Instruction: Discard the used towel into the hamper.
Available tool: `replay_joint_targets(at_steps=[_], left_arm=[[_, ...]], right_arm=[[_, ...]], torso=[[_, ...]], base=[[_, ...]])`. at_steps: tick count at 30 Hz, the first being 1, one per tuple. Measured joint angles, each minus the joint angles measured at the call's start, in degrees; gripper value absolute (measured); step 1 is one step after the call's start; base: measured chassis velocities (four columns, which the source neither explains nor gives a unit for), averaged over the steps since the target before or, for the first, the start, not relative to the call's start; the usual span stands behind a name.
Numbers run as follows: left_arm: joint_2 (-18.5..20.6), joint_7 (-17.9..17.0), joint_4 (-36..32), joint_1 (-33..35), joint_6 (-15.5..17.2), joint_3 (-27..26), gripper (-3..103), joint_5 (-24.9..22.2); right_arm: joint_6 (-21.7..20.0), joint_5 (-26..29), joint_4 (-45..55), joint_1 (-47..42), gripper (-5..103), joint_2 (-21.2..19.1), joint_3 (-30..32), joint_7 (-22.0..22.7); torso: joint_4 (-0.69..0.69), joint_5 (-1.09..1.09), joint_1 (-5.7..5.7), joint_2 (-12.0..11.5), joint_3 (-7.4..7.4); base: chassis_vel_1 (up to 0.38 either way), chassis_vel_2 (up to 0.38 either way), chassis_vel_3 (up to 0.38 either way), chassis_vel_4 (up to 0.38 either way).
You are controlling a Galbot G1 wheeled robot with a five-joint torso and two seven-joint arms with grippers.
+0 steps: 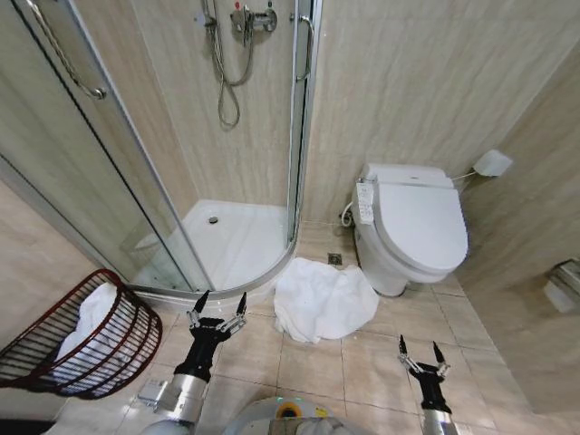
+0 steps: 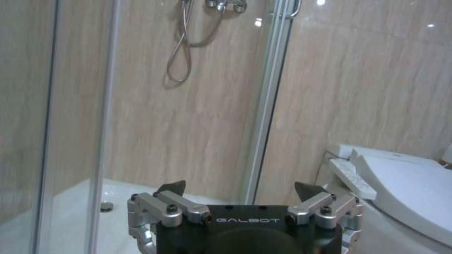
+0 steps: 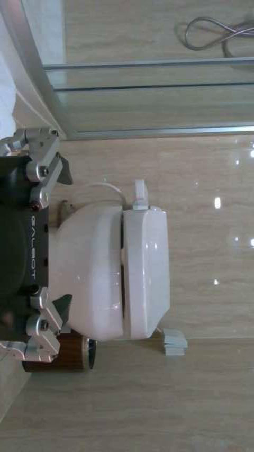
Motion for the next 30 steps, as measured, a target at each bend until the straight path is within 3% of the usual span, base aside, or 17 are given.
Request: replay_joint_targets(at_steps=[7,22,30], left_arm=[[0.0,0.0,0.0,0.0,0.0,0.0,100,0.0],[0.0,0.0,0.0,0.0,0.0,0.0,100,0.0],[0.0,0.0,0.0,0.0,0.0,0.0,100,0.0]], right_arm=[[-0.1,0.1,0.0,-0.3,100,0.0,-0.2,-0.7],[-0.3,0.6,0.2,-0.7,100,-0.2,-0.4,-2.3],[-0.1,2.4,-0.2,0.3,100,-0.8,-0.5,-7.0]], torso=[[0.00,0.00,-0.42,-1.0,-0.54],[0.00,0.00,-0.35,-0.7,-0.41],[0.01,-0.01,-0.22,-0.6,-0.29]], base=[[0.000,0.000,0.000,0.000],[-0.038,0.044,0.040,-0.044],[-0.180,0.173,0.183,-0.164]])
